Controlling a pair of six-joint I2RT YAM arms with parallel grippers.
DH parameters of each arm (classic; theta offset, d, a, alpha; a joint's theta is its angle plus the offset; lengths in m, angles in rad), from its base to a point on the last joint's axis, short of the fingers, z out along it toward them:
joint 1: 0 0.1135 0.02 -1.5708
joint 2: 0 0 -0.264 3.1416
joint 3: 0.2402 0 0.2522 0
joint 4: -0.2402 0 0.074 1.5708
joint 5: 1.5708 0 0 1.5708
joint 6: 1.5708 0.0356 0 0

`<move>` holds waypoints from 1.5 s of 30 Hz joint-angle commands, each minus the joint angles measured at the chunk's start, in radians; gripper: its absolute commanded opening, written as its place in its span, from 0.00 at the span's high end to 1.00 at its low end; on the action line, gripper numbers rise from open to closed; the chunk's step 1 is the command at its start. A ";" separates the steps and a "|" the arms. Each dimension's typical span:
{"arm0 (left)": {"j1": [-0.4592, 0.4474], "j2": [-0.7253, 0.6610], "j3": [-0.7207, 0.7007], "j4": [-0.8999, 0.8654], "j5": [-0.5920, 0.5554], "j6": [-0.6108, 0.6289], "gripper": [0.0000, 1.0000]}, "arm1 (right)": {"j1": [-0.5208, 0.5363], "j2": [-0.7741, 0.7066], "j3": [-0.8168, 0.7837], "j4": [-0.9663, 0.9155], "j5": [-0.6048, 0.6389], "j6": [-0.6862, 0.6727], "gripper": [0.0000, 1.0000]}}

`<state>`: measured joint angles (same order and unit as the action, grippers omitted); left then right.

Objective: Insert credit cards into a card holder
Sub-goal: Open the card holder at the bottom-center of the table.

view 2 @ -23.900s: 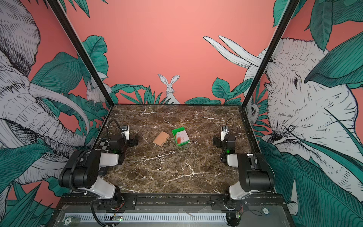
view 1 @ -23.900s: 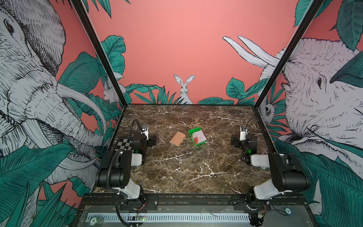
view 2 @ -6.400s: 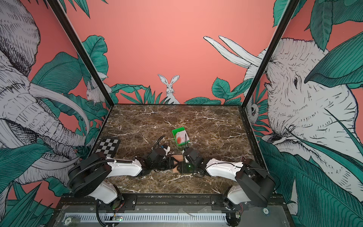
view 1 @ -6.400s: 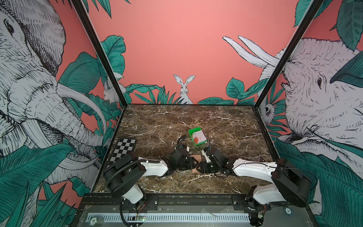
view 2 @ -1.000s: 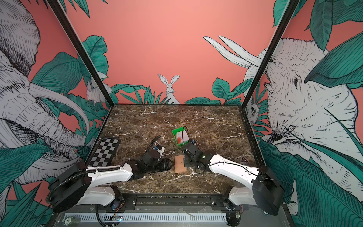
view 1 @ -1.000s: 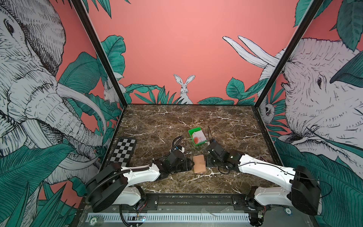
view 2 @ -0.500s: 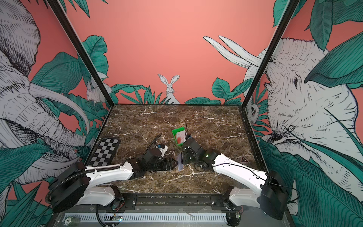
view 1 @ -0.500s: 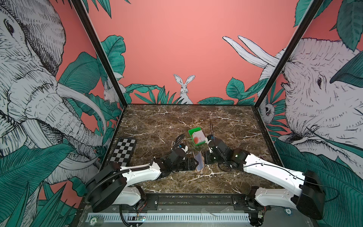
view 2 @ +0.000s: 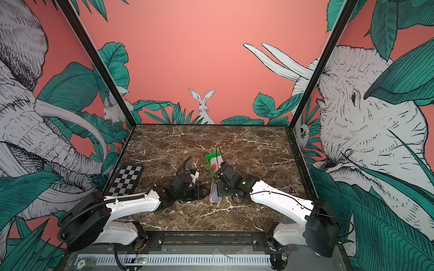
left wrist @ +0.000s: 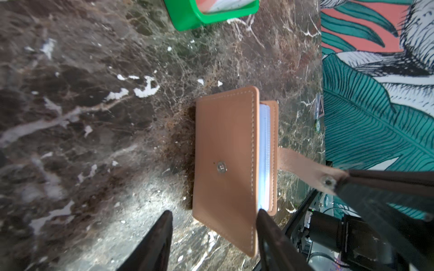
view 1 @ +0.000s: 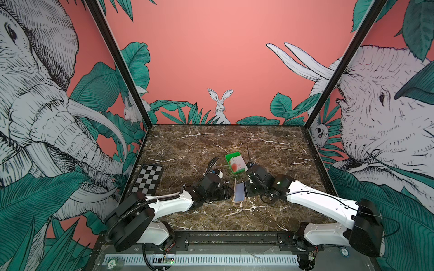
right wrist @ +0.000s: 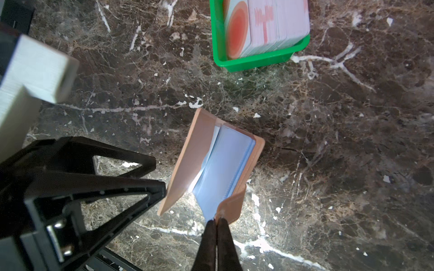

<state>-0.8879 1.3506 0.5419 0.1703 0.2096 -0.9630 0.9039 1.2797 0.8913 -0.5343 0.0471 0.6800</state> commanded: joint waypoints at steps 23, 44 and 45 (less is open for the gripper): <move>0.013 0.078 -0.002 0.010 -0.038 0.032 0.54 | -0.048 -0.113 -0.078 -0.041 0.041 0.013 0.68; 0.014 0.082 -0.013 0.086 0.005 0.010 0.57 | -0.046 0.200 -0.068 0.223 -0.112 0.167 0.79; 0.014 0.083 -0.010 0.085 0.003 0.013 0.58 | -0.047 0.204 -0.075 0.226 -0.106 0.166 0.79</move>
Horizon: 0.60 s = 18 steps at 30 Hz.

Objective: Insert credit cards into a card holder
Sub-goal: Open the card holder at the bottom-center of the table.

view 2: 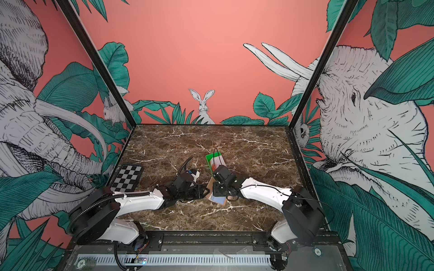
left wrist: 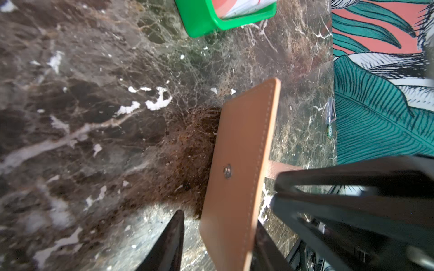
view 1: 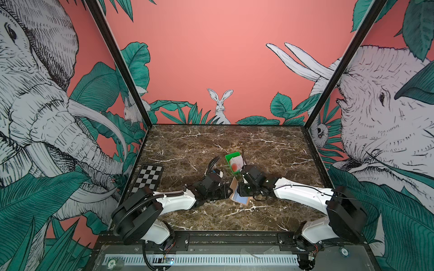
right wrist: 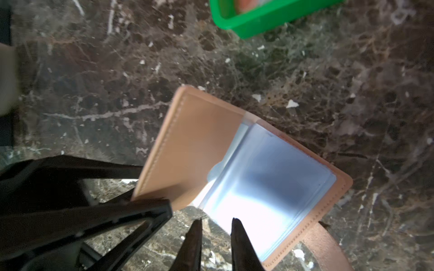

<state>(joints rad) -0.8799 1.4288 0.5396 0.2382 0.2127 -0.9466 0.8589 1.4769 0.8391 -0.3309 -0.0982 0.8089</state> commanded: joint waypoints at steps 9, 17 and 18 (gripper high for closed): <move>0.009 0.014 0.013 0.009 0.015 0.001 0.74 | -0.003 0.040 -0.052 0.018 0.066 0.026 0.80; 0.001 -0.032 -0.059 0.093 0.030 -0.066 0.90 | -0.008 0.027 -0.040 0.018 0.077 0.010 0.81; -0.002 -0.038 -0.066 0.098 0.027 -0.070 0.92 | -0.008 0.027 -0.036 0.023 0.071 0.007 0.81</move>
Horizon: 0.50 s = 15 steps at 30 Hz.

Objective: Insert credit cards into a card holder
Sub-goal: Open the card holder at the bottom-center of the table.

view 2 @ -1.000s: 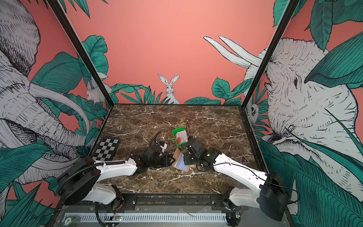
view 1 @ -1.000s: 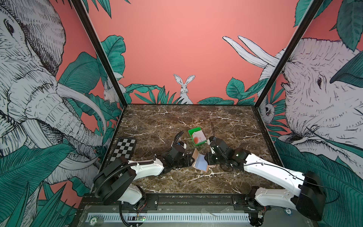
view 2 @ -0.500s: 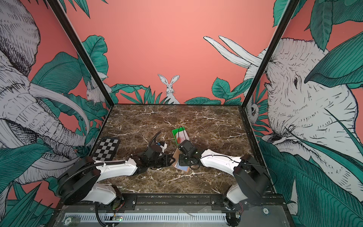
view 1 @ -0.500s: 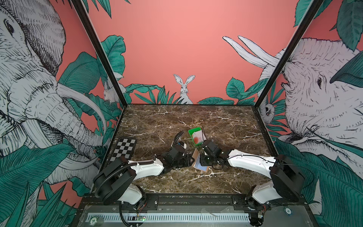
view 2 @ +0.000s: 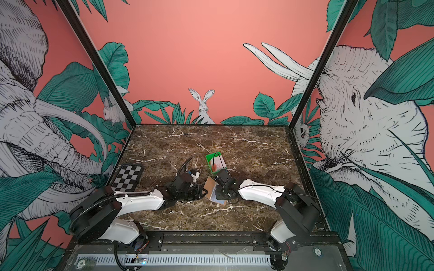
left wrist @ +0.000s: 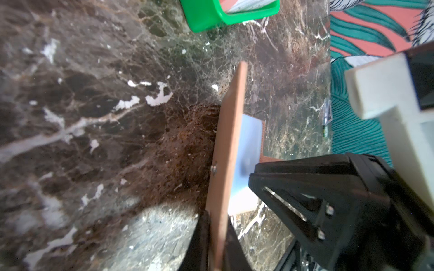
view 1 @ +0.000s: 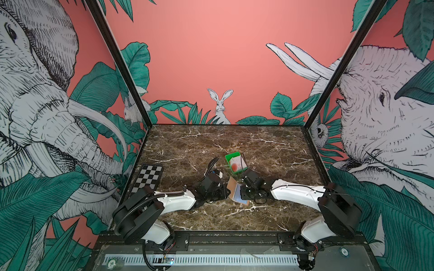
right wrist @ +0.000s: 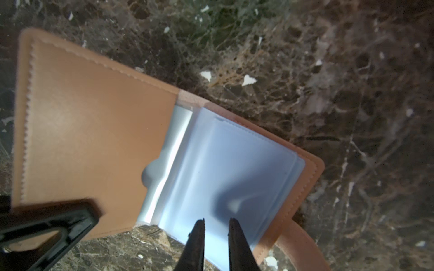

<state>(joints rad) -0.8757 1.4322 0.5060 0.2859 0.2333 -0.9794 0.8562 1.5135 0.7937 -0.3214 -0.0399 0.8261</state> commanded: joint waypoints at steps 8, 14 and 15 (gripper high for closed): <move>-0.082 -0.072 -0.053 0.012 -0.056 -0.068 0.95 | -0.009 0.001 0.051 0.014 0.001 -0.032 0.81; -0.103 -0.083 -0.105 0.057 -0.092 -0.122 0.92 | -0.009 0.047 0.070 0.053 -0.053 -0.029 0.82; -0.105 -0.079 -0.105 0.060 -0.090 -0.126 0.89 | -0.009 0.053 0.070 0.061 -0.061 -0.028 0.82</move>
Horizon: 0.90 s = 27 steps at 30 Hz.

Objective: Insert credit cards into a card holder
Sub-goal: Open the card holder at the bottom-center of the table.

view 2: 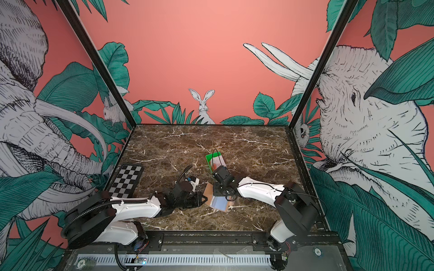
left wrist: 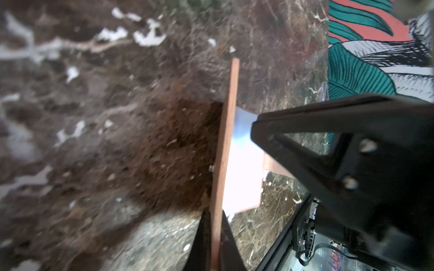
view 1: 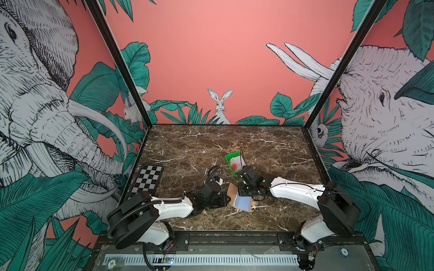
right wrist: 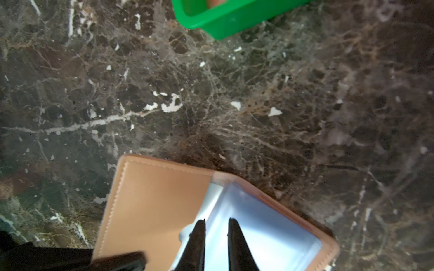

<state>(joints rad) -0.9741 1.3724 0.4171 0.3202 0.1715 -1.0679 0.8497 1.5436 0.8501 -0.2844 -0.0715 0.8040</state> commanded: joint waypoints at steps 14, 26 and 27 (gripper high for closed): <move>0.021 -0.176 0.087 -0.393 -0.089 0.088 0.55 | -0.002 0.125 0.034 0.136 -0.150 -0.036 0.82; 0.072 -0.253 0.201 -0.654 -0.103 0.220 0.55 | 0.043 0.218 0.107 0.149 -0.214 -0.072 0.82; 0.075 -0.254 0.205 -0.660 -0.106 0.222 0.55 | 0.046 0.219 0.109 0.147 -0.214 -0.075 0.83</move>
<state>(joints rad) -0.9081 1.1389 0.5949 -0.2558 0.0864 -0.8837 0.8791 1.7470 0.9478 -0.1368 -0.2657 0.7528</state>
